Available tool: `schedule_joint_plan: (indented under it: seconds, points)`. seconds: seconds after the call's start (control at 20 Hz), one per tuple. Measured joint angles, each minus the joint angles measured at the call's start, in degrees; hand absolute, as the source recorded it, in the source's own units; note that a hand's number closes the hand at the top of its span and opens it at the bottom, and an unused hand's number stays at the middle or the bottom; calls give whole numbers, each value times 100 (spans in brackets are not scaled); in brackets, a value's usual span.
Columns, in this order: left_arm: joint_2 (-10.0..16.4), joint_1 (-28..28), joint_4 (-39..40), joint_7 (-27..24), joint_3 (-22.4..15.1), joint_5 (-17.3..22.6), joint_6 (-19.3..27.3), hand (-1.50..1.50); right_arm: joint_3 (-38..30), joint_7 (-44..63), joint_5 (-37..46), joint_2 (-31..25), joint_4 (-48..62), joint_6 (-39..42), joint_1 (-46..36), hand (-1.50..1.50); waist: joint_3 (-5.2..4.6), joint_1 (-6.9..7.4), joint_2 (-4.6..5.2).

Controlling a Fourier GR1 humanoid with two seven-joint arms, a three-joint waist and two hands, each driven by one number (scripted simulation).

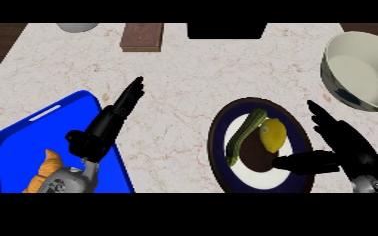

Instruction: Pick the lemon from the plate and place it in the bowl

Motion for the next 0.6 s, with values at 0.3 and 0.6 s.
schedule_joint_plan:
  seconds: [0.3,0.6]
  points:
    - [-51,31,-55,45,178,-66,-177,0,117,80,857,338,61,-141,-70,-150,0,-2,-1]
    - [-156,64,-31,53,262,-181,-261,0,192,90,1562,575,306,-174,55,-150,-1,-8,-1]
